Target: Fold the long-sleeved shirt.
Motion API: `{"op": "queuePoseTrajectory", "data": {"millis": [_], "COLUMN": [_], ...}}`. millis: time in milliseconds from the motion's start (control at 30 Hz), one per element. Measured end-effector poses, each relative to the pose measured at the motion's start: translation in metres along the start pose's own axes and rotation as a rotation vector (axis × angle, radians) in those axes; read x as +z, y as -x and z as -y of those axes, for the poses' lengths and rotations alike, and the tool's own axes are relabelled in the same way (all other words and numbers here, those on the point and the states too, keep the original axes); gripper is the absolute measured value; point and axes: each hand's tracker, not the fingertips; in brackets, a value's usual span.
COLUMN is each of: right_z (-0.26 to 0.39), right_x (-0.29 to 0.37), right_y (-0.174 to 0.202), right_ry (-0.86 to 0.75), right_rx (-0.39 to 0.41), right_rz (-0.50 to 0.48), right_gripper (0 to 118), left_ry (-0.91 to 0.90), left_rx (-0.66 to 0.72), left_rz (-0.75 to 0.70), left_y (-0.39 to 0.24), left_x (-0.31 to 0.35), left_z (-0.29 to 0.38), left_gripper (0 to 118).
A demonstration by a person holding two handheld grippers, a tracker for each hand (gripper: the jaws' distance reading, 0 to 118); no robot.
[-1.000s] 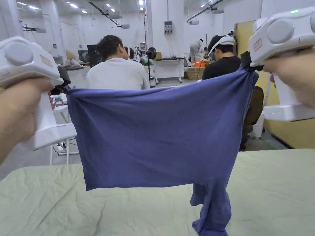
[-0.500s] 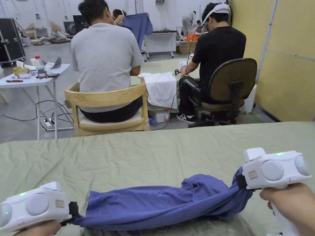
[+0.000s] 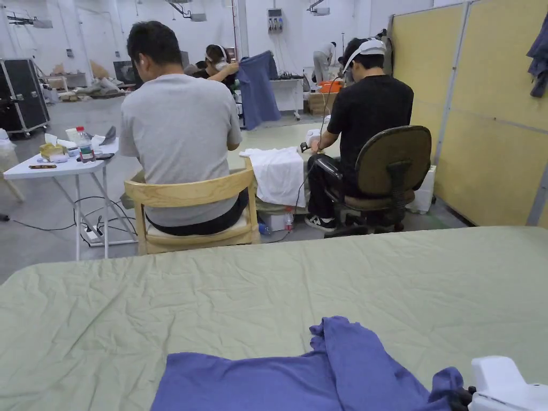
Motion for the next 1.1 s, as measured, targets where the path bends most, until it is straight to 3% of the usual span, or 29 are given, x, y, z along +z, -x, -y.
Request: {"op": "queuePoseTrajectory", "data": {"millis": [367, 600, 767, 800, 833, 867, 900, 967, 1000, 1100], "right_z": [0.130, 0.187, 0.212, 0.214, 0.214, 0.214, 0.214, 0.216, 0.211, 0.205], "right_x": [0.103, 0.122, 0.120, 0.119, 0.119, 0.119, 0.120, 0.126, 0.120, 0.110], "right_y": [0.010, 0.017, 0.012, 0.012, 0.009, 0.004, 0.002, 0.002, 0.001, 0.001], "right_ry": [0.105, 0.169, 0.219, 0.223, 0.213, 0.196, 0.177, 0.132, 0.099, 0.118], "right_rx": [0.054, 0.058, 0.014, 0.005, -0.043, -0.098, -0.125, -0.147, -0.095, -0.107], "right_rz": [-0.007, 0.004, -0.004, -0.005, -0.041, -0.071, -0.051, 0.027, 0.057, 0.035], "right_gripper": [7, 7, 8, 23, 51, 90, 118, 118, 118, 118], "left_ry": [0.131, 0.179, 0.199, 0.198, 0.181, 0.159, 0.137, 0.044, 0.048, 0.060], "left_rx": [0.005, -0.020, 0.012, 0.025, 0.049, 0.055, 0.053, 0.042, 0.008, 0.005], "left_rz": [0.024, -0.013, -0.006, -0.003, 0.021, 0.030, 0.034, 0.028, 0.018, 0.035], "left_y": [0.026, 0.030, 0.035, 0.035, 0.035, 0.035, 0.034, 0.030, 0.026, 0.019], "left_x": [0.084, 0.099, 0.099, 0.099, 0.101, 0.103, 0.103, 0.112, 0.110, 0.110], "left_z": [0.136, 0.190, 0.209, 0.212, 0.214, 0.214, 0.214, 0.206, 0.201, 0.191], "left_gripper": [1, 1, 3, 21, 56, 99, 117, 112, 110, 109]}}
